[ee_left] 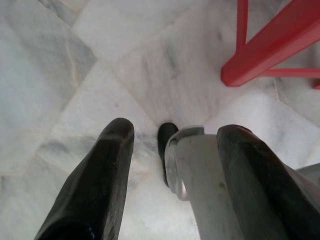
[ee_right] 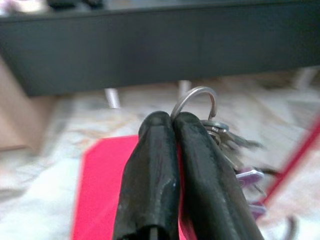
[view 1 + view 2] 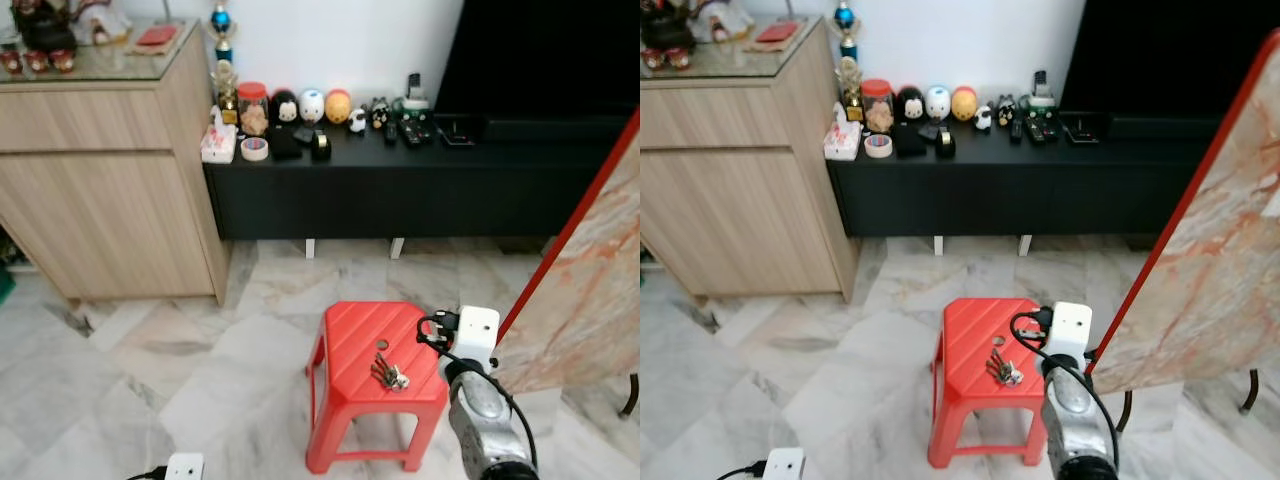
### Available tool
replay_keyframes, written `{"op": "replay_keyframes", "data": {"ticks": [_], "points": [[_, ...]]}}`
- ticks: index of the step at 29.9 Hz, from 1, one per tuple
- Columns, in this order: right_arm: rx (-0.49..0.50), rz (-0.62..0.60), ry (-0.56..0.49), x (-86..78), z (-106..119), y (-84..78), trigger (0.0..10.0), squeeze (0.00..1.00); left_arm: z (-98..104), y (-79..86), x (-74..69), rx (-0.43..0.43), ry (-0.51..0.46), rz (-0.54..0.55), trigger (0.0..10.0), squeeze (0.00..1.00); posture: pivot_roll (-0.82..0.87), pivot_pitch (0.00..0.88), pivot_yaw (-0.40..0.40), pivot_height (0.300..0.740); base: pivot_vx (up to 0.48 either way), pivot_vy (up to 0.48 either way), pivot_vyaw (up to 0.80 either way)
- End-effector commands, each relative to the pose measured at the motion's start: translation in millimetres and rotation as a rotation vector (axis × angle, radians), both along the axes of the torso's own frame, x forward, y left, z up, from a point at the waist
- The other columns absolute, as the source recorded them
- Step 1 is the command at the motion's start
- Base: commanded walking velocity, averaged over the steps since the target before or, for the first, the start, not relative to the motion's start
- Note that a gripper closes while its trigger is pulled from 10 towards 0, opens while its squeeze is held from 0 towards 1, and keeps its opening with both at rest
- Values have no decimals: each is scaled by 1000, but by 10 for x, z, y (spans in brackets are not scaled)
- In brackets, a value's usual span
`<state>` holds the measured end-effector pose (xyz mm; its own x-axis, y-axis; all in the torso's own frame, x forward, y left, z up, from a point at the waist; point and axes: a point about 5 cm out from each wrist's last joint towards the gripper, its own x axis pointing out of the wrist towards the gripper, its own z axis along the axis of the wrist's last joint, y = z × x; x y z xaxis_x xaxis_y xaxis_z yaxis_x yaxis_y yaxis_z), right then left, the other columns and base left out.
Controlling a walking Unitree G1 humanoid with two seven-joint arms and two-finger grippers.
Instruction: Hang keys on a hook
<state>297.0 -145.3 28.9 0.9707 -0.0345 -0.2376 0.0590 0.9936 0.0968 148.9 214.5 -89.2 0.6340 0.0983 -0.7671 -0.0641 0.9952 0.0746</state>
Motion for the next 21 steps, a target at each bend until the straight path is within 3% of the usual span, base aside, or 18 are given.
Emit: {"op": "replay_keyframes", "data": {"ticks": [1, 21], "points": [[-24, -33, -4, -10, 4, -136, 10000, 0, -15, -69, 2, -9, 10, -21, 10000, 0, 47, 0, -50, 740, 0, -352, 0], [-25, -34, -11, 2, 21, -112, 10000, 0, -2, -100, 42, -16, -7, -21, 10000, 0, 48, 0, -52, 740, 0, -348, 0]]}}
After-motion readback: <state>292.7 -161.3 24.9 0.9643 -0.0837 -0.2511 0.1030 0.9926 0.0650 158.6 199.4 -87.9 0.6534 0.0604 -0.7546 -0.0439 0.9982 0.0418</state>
